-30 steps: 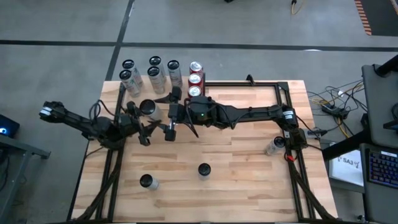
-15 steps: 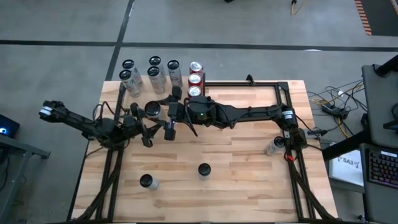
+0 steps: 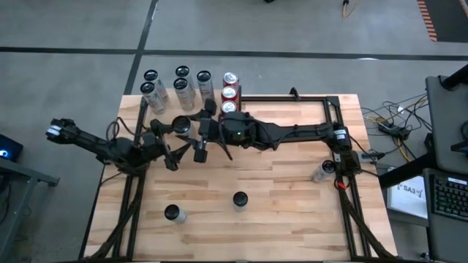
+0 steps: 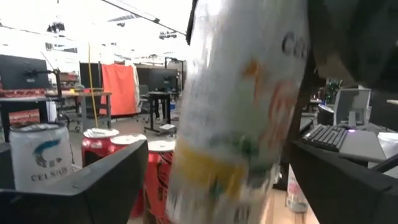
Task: Place canned beverage on shelf
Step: Put the white yellow soda can on the shelf aligned with the other white yellow soda cans
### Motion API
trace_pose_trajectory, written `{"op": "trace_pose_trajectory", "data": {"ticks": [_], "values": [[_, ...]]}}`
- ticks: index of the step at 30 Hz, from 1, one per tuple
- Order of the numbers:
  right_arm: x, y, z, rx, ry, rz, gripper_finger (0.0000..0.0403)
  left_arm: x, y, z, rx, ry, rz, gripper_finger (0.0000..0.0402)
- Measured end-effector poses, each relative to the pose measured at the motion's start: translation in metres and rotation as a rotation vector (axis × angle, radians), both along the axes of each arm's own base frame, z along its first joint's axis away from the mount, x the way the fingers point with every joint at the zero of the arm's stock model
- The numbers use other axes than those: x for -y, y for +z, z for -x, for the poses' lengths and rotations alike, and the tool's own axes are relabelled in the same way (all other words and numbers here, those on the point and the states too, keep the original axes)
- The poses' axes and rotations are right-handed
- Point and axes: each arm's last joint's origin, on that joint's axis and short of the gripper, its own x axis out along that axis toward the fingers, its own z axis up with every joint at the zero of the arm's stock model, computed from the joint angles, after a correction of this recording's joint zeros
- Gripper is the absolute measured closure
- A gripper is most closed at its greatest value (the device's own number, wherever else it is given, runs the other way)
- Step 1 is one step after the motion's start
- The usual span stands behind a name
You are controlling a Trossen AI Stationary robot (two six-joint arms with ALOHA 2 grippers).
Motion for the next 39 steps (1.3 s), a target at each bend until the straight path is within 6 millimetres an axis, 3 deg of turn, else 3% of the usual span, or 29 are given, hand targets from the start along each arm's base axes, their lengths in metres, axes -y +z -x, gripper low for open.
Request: {"op": "trace_pose_trajectory", "data": {"ticks": [5,14,20,26,32,39], "values": [[0.007,0.016,0.011,0.022,-0.033,0.019,0.0165,-0.004,0.006,0.011,0.015,0.015,-0.041,0.0026],[0.031,0.015,0.011,0.026,-0.082,0.004,0.0165,-0.014,0.033,0.041,0.036,0.052,-0.124,0.0036],[0.048,-0.005,0.002,0.019,-0.110,-0.048,0.0165,-0.022,0.045,0.065,0.033,0.054,-0.130,0.0036],[0.065,-0.027,-0.012,0.080,-0.122,-0.115,0.0165,-0.029,0.042,0.083,0.065,0.045,-0.094,0.0036],[0.077,-0.065,-0.035,0.063,-0.156,-0.138,0.0165,-0.033,0.040,0.095,0.100,0.038,-0.059,0.0036],[0.081,-0.080,-0.051,0.079,-0.192,-0.165,0.0165,-0.034,0.036,0.099,0.097,0.038,-0.064,0.0036]]}}
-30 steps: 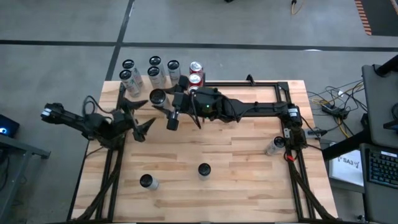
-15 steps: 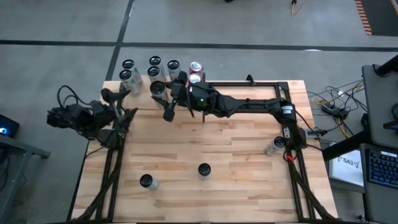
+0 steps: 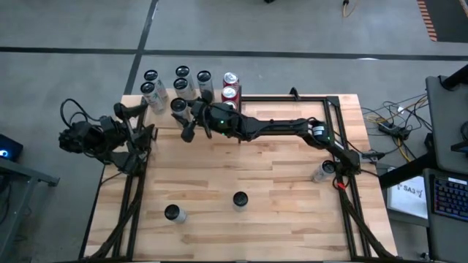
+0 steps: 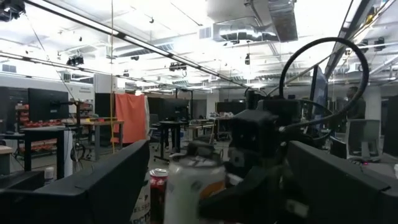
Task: Place canned beverage on shelf
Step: Put the white yellow soda can on the shelf aligned with the other white yellow soda cans
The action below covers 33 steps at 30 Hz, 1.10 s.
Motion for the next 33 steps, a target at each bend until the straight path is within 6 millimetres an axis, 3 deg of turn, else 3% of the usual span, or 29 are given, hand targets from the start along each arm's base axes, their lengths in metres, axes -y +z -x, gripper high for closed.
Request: {"op": "trace_pose_trajectory", "data": {"ticks": [6,19,33], "values": [[0.003,-0.014,-0.007,-0.041,-0.070,0.014,0.0165,0.000,-0.001,0.001,-0.001,0.004,-0.010,0.0036],[0.004,-0.018,-0.007,-0.051,-0.116,0.004,0.0165,0.000,-0.001,0.002,-0.003,0.006,-0.018,0.0036],[0.007,-0.037,-0.013,-0.063,-0.170,-0.068,0.0165,0.000,-0.002,0.001,-0.016,0.011,-0.032,0.0036]]}}
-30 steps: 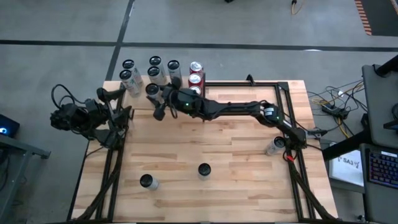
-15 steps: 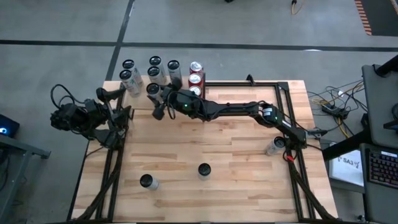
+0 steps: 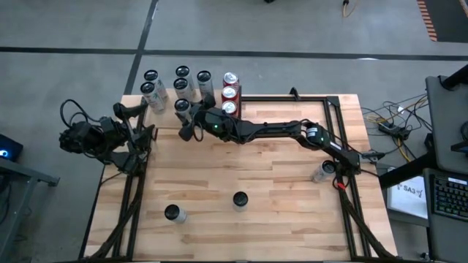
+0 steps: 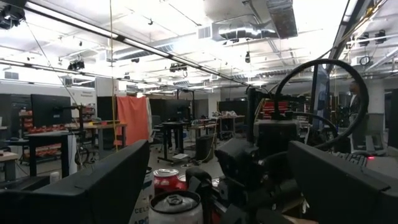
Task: Place canned beverage on shelf
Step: Put the white yellow soda can on the shelf aligned with the other white yellow soda cans
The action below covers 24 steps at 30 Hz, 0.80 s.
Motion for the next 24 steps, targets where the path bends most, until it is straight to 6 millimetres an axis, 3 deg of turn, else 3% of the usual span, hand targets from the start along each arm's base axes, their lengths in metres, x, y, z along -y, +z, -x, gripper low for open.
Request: {"op": "trace_pose_trajectory", "data": {"ticks": [14,24], "values": [[0.008,-0.001,0.002,-0.007,-0.040,0.002,0.0164,0.000,-0.001,-0.001,-0.014,0.009,-0.022,0.0036],[0.015,0.001,0.003,0.005,-0.051,0.002,0.0092,0.000,-0.002,-0.001,-0.017,0.011,-0.025,0.0036]]}}
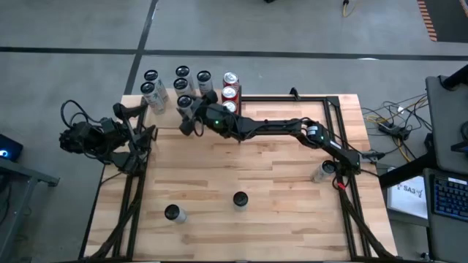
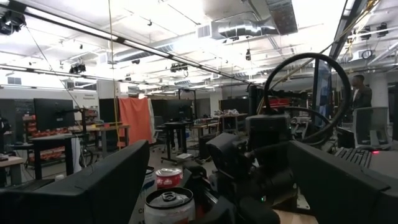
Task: Place canned beverage on shelf
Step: Put the white yellow soda can on the shelf aligned with the other white yellow soda cans
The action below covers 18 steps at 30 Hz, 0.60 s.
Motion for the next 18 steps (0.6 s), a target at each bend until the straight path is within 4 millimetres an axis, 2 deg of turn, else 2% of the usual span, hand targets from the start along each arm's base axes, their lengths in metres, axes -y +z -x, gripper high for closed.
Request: {"op": "trace_pose_trajectory", "data": {"ticks": [6,18], "values": [[0.000,0.008,0.000,0.003,-0.002,0.016,0.0081,0.000,0.000,0.000,-0.002,0.001,-0.004,0.0036],[-0.012,0.057,0.005,-0.043,0.011,0.042,0.0096,0.000,0.000,0.000,-0.005,0.001,-0.005,0.0036]]}}
